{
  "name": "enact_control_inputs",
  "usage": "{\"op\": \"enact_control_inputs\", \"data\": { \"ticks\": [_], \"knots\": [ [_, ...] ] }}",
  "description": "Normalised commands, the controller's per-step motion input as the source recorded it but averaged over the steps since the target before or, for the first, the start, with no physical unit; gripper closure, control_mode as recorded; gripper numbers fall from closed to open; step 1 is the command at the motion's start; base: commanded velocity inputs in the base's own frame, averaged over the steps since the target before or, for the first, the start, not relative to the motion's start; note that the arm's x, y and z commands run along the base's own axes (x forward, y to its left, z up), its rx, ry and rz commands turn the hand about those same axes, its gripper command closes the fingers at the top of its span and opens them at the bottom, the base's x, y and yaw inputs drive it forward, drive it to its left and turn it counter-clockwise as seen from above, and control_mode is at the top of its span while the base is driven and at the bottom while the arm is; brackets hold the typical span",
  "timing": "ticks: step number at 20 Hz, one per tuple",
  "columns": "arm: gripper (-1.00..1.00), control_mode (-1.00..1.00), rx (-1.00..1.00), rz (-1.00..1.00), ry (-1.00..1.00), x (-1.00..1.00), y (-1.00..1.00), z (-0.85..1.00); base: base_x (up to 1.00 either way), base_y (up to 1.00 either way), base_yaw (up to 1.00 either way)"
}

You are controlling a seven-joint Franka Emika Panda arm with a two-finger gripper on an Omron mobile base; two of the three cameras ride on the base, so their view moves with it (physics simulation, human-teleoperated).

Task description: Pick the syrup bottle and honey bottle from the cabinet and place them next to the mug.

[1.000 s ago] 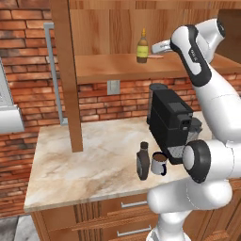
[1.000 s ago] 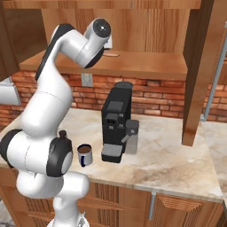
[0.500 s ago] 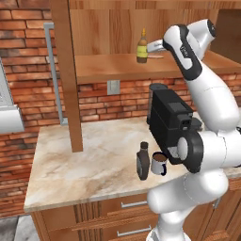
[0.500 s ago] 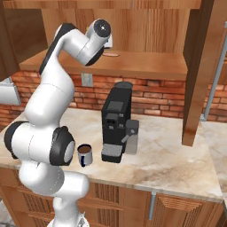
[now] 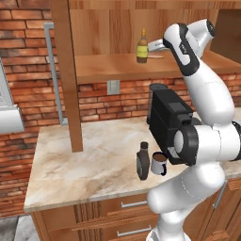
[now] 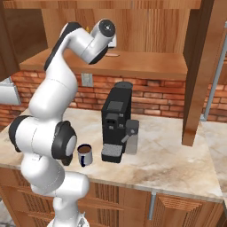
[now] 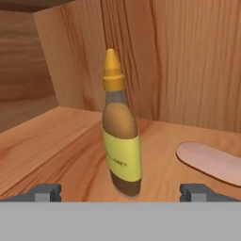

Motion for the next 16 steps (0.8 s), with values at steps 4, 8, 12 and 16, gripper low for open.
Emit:
{"op": "enact_control_inputs", "data": {
  "ticks": [4,8,12,16],
  "knots": [
    [-1.0,-1.0,0.0,0.0,0.0,0.15,-0.14,0.0,0.0,0.0,0.0],
    [-1.0,-1.0,0.0,0.0,0.0,0.15,-0.02,0.0,0.0,0.0,0.0],
    [-1.0,-1.0,0.0,0.0,0.0,0.0,0.16,0.0,0.0,0.0,0.0],
    [-1.0,-1.0,0.0,0.0,0.0,0.11,0.11,0.0,0.0,0.0,0.0]
  ]
}}
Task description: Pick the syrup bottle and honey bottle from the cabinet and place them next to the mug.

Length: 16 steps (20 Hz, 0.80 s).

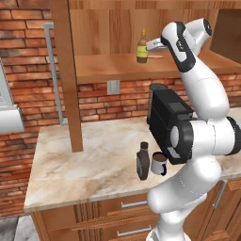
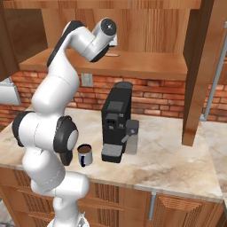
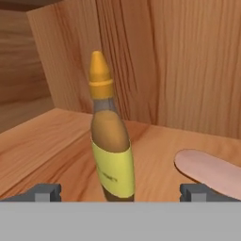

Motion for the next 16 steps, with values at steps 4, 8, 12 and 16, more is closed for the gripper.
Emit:
{"op": "enact_control_inputs", "data": {
  "ticks": [4,8,12,16],
  "knots": [
    [-1.0,-1.0,0.0,0.0,0.0,0.15,0.05,0.0,0.0,0.0,0.0],
    [-1.0,-1.0,0.0,0.0,0.0,0.19,0.0,-0.03,0.0,0.0,0.0],
    [-1.0,-1.0,0.0,0.0,0.0,0.18,0.01,-0.01,0.0,0.0,0.0],
    [-1.0,-1.0,0.0,0.0,0.0,0.08,0.08,0.0,0.0,0.0,0.0]
  ]
}}
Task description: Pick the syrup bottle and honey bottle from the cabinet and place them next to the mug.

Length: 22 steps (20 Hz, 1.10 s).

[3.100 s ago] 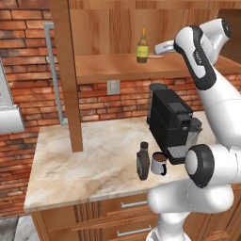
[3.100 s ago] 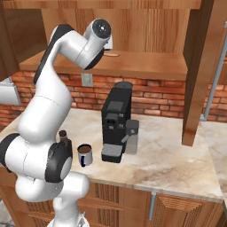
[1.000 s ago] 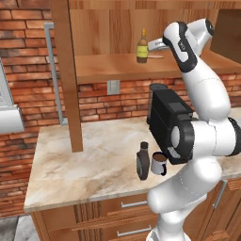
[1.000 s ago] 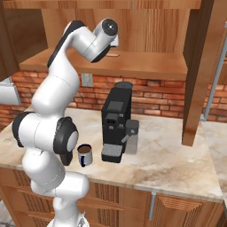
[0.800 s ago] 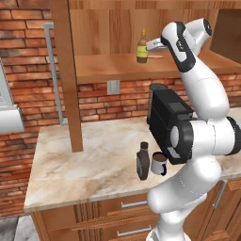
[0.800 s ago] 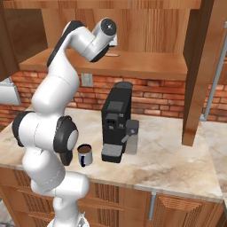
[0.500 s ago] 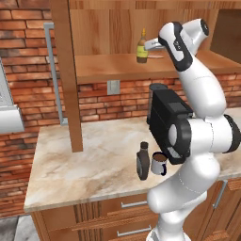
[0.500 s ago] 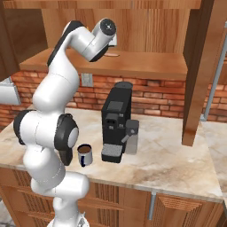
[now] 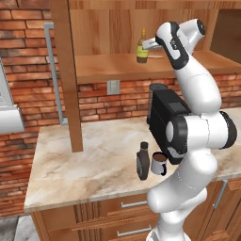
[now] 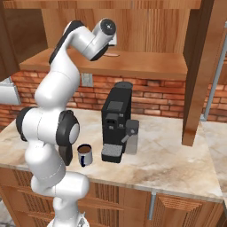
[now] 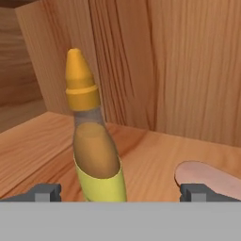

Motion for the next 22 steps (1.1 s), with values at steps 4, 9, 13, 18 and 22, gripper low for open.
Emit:
{"op": "enact_control_inputs", "data": {
  "ticks": [4,9,13,18,22],
  "knots": [
    [-1.0,-1.0,0.0,0.0,0.0,0.05,0.09,0.0,0.0,0.0,0.0],
    [-1.0,-1.0,0.0,0.0,0.0,0.01,0.07,0.0,0.0,0.0,0.0],
    [-1.0,-1.0,0.0,0.0,0.0,0.05,0.01,-0.02,0.0,0.0,0.0],
    [-1.0,-1.0,0.0,0.0,0.0,0.09,0.03,-0.01,0.0,0.0,0.0],
    [-1.0,-1.0,0.0,0.0,0.0,0.07,0.1,0.0,0.0,0.0,0.0]
  ]
}}
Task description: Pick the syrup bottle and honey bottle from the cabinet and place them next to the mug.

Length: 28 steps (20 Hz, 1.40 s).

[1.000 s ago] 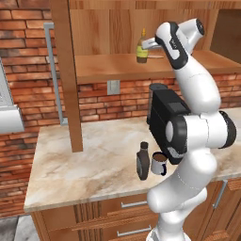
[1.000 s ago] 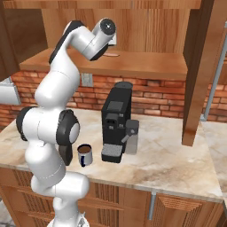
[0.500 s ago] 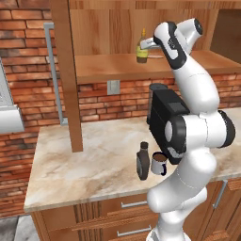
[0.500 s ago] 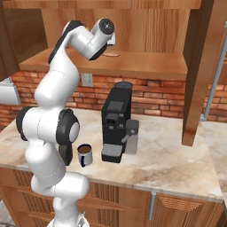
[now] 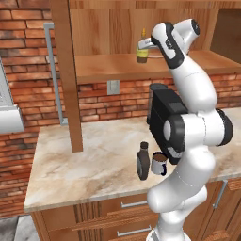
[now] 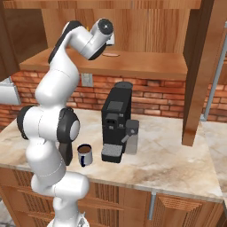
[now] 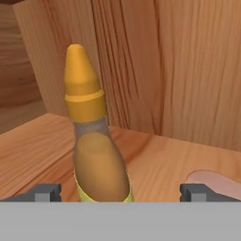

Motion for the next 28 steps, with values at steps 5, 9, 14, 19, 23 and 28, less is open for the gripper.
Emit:
{"op": "enact_control_inputs", "data": {
  "ticks": [5,9,14,19,23,28],
  "knots": [
    [-1.0,-1.0,0.0,0.0,0.0,0.11,0.1,0.0,0.0,0.0,0.0],
    [-1.0,-1.0,0.0,0.0,0.0,0.03,0.07,-0.01,0.0,0.0,0.0],
    [1.0,-1.0,0.0,0.0,0.0,0.0,0.0,0.0,0.0,0.0,0.0],
    [1.0,-1.0,0.0,0.0,0.0,0.0,0.0,0.0,0.0,0.0,0.0],
    [1.0,-1.0,0.0,0.0,0.0,0.0,0.0,0.0,0.0,0.0,0.0],
    [1.0,-1.0,0.0,0.0,-0.05,-0.36,0.0,0.0,0.0,0.0,0.0]
  ]
}}
